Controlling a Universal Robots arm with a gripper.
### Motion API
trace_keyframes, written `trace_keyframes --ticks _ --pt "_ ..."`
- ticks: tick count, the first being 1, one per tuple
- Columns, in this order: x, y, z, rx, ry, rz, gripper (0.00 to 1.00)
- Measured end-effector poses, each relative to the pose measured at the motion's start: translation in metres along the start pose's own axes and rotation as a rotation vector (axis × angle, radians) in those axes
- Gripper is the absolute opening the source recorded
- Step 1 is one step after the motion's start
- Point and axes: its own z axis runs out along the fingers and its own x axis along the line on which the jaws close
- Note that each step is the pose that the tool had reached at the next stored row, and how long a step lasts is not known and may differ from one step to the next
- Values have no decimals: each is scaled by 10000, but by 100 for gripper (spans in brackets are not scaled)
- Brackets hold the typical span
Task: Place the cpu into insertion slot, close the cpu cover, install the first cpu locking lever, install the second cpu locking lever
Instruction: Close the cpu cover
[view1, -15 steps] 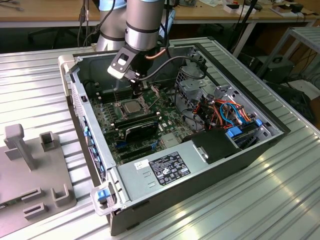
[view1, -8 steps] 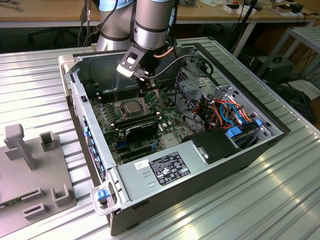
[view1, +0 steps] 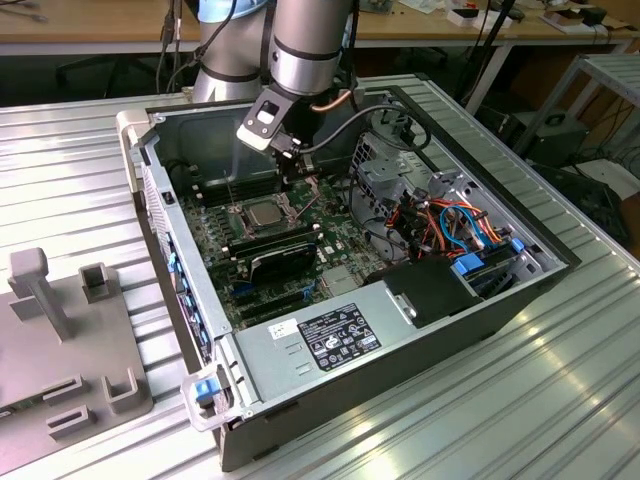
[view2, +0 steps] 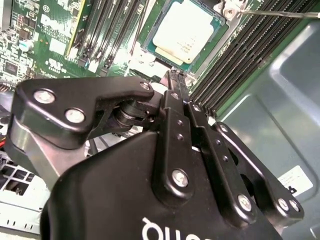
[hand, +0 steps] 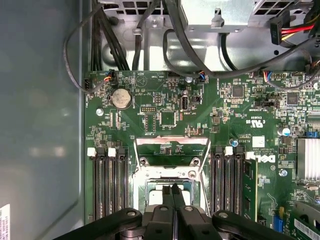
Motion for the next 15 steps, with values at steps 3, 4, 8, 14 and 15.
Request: trace_keyframes --ticks 3,4,8,14,15 --pt "6 2 -31 0 -3 3 11" --pt "8 3 -33 -1 -3 1 11" --pt "9 16 -33 -1 -3 1 11" --pt "10 68 -32 0 -4 1 11" --pt "10 102 -31 0 -4 1 11"
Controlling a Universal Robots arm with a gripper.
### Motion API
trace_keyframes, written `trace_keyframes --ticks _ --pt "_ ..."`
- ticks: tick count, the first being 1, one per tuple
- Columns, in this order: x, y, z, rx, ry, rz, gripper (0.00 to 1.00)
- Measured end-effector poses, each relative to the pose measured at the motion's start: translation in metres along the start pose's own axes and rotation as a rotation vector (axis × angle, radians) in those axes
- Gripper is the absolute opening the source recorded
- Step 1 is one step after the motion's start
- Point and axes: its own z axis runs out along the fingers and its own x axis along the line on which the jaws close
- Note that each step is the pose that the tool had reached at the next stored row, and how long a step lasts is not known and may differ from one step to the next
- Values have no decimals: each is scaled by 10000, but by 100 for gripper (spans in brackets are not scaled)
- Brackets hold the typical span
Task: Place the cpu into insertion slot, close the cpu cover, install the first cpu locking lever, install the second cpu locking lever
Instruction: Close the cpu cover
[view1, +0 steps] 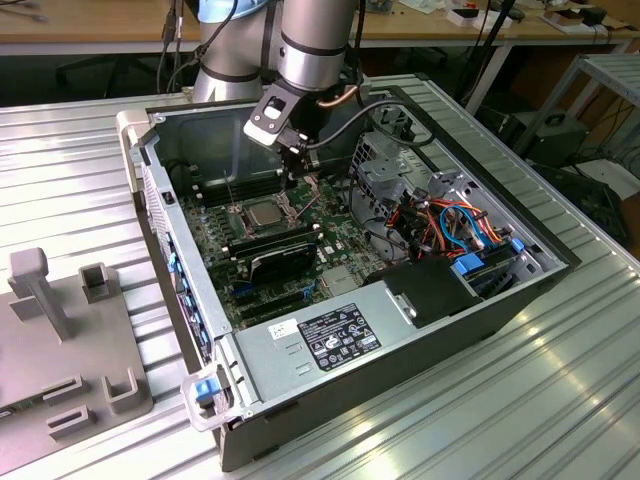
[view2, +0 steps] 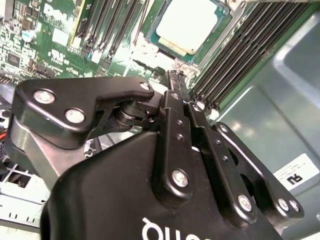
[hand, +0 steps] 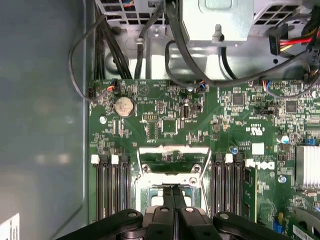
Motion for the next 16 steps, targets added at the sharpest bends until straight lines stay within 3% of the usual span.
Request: trace_keyframes --ticks 3,6,9,16 --pt "0 76 2 0 0 -1 11" --pt "1 102 -2 1 -1 -1 11" --pt "1 122 -43 0 0 0 11" --pt "3 250 -43 1 -1 0 11"
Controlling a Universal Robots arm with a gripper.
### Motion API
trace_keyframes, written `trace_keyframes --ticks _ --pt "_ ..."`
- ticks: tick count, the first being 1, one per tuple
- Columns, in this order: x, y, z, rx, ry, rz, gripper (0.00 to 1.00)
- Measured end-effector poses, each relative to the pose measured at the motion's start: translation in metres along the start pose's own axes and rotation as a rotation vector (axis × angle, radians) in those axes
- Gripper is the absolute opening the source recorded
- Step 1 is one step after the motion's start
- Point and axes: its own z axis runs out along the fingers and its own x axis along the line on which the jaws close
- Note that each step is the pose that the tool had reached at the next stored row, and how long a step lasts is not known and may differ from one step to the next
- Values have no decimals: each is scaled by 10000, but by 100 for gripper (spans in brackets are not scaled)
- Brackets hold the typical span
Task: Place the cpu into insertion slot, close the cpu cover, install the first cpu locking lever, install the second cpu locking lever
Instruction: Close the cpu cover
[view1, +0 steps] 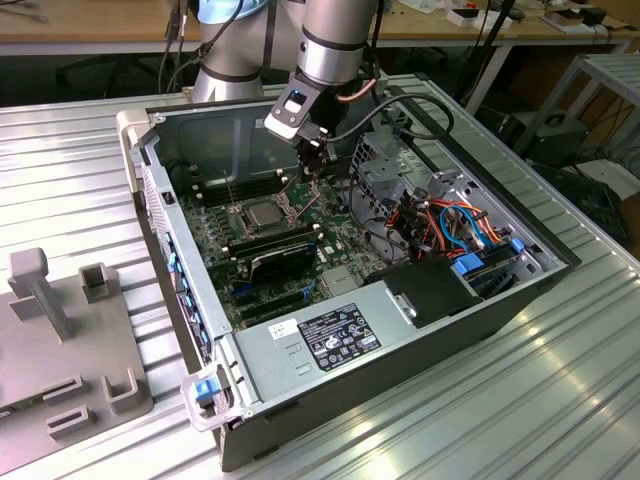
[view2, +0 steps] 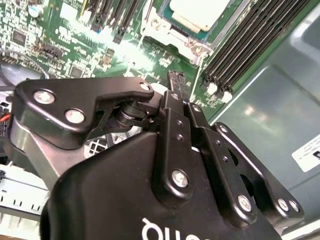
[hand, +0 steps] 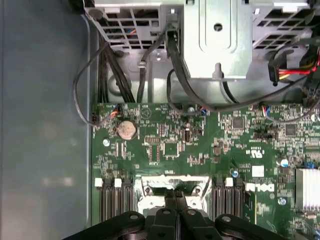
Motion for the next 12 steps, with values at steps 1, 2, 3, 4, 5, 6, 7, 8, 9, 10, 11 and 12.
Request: trace_keyframes --ticks 1,2,3,4,5,6,7,8,9,10,11,12 --pt "1 29 1 -1 1 -1 11" --pt "1 50 2 0 1 1 11" --pt "2 74 2 -1 1 1 11" --pt "2 99 3 -1 0 0 11" --pt "3 135 4 -1 -1 -1 11" --pt "3 145 4 0 0 0 11" --pt "3 150 1 0 0 0 11" --pt "3 159 -7 0 0 0 11" --pt "3 171 -16 0 0 0 11" --pt "3 191 -27 0 0 1 11" --pt "4 208 -36 0 1 0 11" --pt "4 227 -39 -1 1 -1 11"
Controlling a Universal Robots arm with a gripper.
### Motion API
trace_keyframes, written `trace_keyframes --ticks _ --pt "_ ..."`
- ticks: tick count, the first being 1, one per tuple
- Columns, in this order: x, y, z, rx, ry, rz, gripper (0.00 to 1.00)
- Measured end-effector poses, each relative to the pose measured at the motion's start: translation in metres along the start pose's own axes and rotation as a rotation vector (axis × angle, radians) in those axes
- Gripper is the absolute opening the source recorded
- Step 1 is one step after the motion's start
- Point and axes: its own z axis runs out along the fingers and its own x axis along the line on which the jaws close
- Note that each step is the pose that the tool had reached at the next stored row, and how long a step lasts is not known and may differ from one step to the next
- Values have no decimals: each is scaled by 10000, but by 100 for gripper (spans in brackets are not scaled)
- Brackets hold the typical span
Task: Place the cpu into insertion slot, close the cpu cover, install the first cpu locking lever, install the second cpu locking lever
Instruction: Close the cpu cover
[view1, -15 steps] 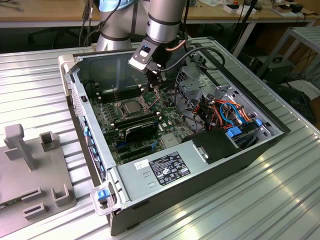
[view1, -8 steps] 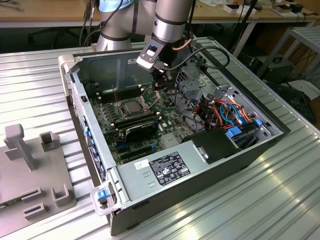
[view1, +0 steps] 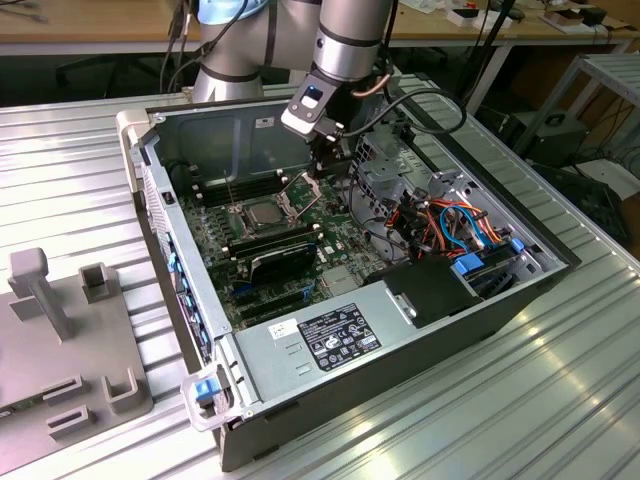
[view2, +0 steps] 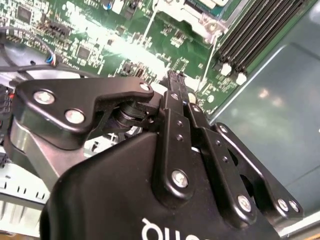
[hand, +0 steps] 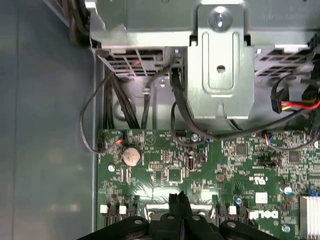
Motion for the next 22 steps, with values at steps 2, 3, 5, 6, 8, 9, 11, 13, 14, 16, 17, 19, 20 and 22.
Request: trace_keyframes --ticks 2,3,5,6,8,9,11,13,14,16,17,19,20,22 --pt "1 48 1 -1 2 1 11" --pt "1 71 1 0 0 2 11" --pt "2 115 2 0 0 0 11" --pt "2 138 3 0 0 1 11" --pt "2 143 14 0 -2 2 11" --pt "2 143 25 0 -1 2 11" --pt "2 143 60 1 0 2 11" --pt "2 142 93 4 1 2 11" --pt "2 142 107 6 -1 1 11" --pt "2 141 132 9 -1 1 11" --pt "2 138 140 10 -1 0 11" --pt "2 120 152 11 0 -3 11" --pt "2 101 156 13 -2 -4 11" --pt "1 46 161 12 0 -5 11"
